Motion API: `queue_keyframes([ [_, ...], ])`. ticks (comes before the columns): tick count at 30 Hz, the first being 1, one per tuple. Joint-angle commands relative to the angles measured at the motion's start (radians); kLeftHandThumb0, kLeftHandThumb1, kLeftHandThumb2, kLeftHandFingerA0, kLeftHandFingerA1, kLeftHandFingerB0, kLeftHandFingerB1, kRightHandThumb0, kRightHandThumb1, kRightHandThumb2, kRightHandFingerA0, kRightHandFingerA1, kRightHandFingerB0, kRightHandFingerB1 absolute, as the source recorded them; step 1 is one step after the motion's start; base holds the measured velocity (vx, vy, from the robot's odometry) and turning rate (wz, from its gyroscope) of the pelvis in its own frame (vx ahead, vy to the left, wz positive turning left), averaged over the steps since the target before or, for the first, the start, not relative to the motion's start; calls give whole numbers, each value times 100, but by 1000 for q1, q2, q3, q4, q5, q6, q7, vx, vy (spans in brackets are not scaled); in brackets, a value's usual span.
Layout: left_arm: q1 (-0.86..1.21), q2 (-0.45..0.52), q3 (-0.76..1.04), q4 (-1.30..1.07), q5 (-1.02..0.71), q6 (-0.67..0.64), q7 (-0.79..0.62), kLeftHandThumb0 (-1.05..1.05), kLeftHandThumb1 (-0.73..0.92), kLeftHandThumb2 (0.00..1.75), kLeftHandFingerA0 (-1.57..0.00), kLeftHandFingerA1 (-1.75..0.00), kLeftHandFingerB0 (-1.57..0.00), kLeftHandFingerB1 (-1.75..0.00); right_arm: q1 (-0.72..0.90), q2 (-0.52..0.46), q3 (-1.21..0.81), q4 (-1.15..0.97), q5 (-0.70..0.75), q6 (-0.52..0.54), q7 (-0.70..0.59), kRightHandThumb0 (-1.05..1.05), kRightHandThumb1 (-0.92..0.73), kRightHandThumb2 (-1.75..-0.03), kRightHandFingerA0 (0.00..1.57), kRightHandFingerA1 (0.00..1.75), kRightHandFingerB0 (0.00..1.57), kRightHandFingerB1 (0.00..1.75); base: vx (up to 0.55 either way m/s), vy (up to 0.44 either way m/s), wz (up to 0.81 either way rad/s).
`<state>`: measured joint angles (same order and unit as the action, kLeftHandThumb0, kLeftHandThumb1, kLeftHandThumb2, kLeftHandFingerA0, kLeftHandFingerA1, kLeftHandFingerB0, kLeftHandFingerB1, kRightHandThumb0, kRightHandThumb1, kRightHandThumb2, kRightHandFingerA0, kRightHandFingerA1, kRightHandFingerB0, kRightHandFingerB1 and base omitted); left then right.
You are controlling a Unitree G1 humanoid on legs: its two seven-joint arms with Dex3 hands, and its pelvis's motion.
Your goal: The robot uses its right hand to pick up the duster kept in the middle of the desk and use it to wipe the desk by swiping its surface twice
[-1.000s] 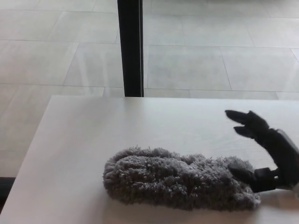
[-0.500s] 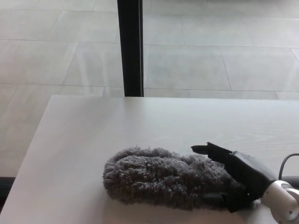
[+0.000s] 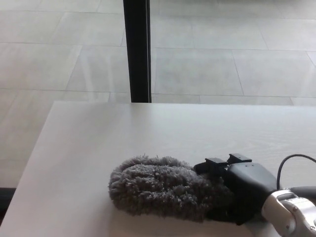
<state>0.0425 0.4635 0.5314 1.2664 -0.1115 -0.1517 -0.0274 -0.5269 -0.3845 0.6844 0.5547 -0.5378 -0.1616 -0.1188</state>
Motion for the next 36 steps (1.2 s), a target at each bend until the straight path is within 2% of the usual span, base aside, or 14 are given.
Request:
queue_keyframes([
  [1,-2,47,-2,11,-26,-25,-59,-45,56,58,-83,-60,-72,-49,23,-68,209,204,-409,113,-297,-34,-73,-69,61,147,42,72,0,0,0],
  [4,7,46,-2,8,-28,-41,-88,-48,58,58,-81,-59,-72,-50,21,-87,232,257,-422,22,-480,-39,-73,-73,78,164,60,107,0,0,0],
  [8,4,49,-5,14,-25,-36,-100,-48,57,58,-81,-57,-70,-50,22,-83,247,305,-424,-65,-668,-44,-76,-67,82,175,62,111,0,0,0],
  [9,5,52,-9,14,-21,-38,-110,-51,57,58,-79,-57,-66,-49,26,-76,250,310,-421,-88,-702,-39,-75,-72,83,175,56,132,0,0,0],
  [14,-9,56,-12,9,-24,-20,-135,-53,57,58,-76,-54,-65,-50,39,-26,289,316,-443,-110,-829,-36,-74,-72,75,175,57,135,0,0,0],
  [15,-11,56,-12,6,-25,-19,-141,-53,57,58,-77,-55,-66,-50,42,-12,296,317,-439,-121,-838,-39,-76,-68,74,175,58,124,0,0,0],
  [18,-18,54,-1,12,-34,-12,-143,-53,55,57,-80,-57,-68,-51,37,9,310,329,-438,-145,-884,-35,-71,-73,77,175,60,131,0,0,0],
  [19,-19,54,6,10,-43,-10,-151,-52,54,57,-81,-58,-69,-52,41,35,316,317,-437,-149,-899,-34,-70,-78,79,175,59,150,0,0,0],
  [24,-26,56,-12,9,-23,-17,-152,-53,56,57,-80,-58,-68,-49,53,89,328,283,-418,-143,-871,-42,-75,-74,91,175,64,128,0,0,0],
  [25,-26,55,-18,8,-17,-20,-149,-53,57,57,-80,-58,-68,-50,51,102,338,284,-422,-145,-880,-43,-72,-69,92,175,73,114,0,0,0],
  [28,-27,57,-16,7,-20,-21,-156,-53,56,57,-81,-59,-71,-51,44,128,359,310,-420,-183,-914,-39,-71,-78,94,175,73,112,0,0,0],
  [33,-31,67,-27,8,-9,-31,-159,-53,57,58,-80,-57,-70,-50,24,113,417,313,-461,-190,-913,-43,-73,-71,92,175,73,115,0,0,0],
  [34,-32,66,-26,7,-12,-30,-160,-53,57,58,-81,-58,-69,-50,20,109,423,316,-465,-190,-916,-37,-70,-81,92,175,67,126,0,0,0],
  [36,-32,66,-23,6,-17,-29,-162,-53,57,58,-81,-58,-69,-50,14,104,432,320,-462,-192,-907,-37,-70,-81,92,175,67,126,0,0,0],
])
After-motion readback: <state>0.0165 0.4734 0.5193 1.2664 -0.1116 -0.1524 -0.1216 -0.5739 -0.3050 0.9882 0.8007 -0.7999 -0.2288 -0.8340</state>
